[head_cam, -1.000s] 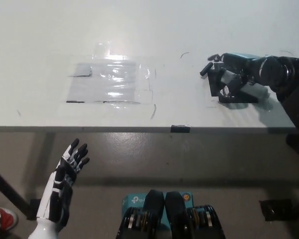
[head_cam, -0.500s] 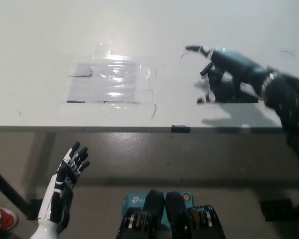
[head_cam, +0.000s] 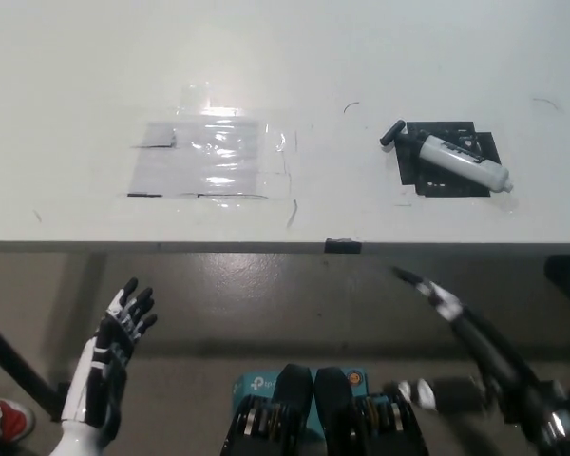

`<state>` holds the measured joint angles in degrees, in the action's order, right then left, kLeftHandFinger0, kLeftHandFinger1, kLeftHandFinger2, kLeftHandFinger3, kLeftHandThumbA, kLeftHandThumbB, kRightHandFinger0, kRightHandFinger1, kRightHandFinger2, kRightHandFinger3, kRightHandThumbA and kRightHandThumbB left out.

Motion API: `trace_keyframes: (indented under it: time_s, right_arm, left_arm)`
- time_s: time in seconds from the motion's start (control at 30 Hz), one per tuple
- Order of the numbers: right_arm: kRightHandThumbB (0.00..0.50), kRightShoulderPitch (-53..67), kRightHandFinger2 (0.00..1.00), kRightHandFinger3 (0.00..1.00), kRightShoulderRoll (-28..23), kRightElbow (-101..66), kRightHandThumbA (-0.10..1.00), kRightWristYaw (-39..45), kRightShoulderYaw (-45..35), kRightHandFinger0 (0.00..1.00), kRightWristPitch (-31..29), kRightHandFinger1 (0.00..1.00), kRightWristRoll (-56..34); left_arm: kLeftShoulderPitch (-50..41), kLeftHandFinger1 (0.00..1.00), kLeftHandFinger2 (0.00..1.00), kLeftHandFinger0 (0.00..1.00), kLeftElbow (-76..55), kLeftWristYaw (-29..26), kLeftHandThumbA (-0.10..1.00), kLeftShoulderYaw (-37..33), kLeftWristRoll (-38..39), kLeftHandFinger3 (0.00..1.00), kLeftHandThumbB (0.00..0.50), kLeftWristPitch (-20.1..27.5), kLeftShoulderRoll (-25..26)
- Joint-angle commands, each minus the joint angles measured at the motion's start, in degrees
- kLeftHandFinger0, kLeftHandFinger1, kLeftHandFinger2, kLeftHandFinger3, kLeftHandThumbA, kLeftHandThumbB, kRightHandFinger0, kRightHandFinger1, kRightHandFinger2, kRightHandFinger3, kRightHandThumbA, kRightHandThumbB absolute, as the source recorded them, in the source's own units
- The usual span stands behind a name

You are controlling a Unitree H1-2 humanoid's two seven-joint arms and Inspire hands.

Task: The robot uses right hand to pick up a small white air pumper and uses its left hand to compress it, and then puts it on the desk

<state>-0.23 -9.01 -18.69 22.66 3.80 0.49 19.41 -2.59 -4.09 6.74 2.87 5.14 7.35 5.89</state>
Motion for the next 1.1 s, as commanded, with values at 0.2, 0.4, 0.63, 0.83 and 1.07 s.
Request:
trace_keyframes:
  time_s: [0.2,0.4,0.63,0.83,1.07]
  right_arm:
    - [0.176,5.9,1.00,1.00,7.6,3.7,1.00,-12.7,-7.6,1.00,-16.1,1.00,-10.2]
    - [0.164,4.2,1.00,1.00,8.7,13.5,0.99,-14.0,-7.4,1.00,-20.8,1.00,-11.1]
    - [0.231,1.6,1.00,1.00,9.1,20.1,1.00,-16.3,-6.5,1.00,-22.9,1.00,-9.3]
    - [0.240,2.2,1.00,1.00,8.5,23.5,1.00,-17.2,-5.2,1.00,-24.6,1.00,-8.3]
    - [0.240,1.6,1.00,1.00,7.9,25.6,0.98,-17.8,-4.5,1.00,-25.2,1.00,-8.7]
  left_arm:
    - [-2.0,1.00,1.00,1.00,1.0,-0.9,1.00,2.3,-0.4,1.00,0.235,7.5,0.9]
    - [-2.0,1.00,1.00,1.00,4.2,0.9,1.00,2.4,1.1,1.00,0.267,8.1,2.2]
    - [-1.6,1.00,1.00,1.00,6.0,0.7,1.00,2.5,0.0,1.00,0.267,9.7,4.0]
    - [-2.4,1.00,1.00,1.00,6.6,0.3,1.00,2.4,-0.9,1.00,0.280,9.4,4.5]
    - [-2.7,1.00,1.00,1.00,6.9,0.3,1.00,2.5,-0.9,1.00,0.248,10.2,4.7]
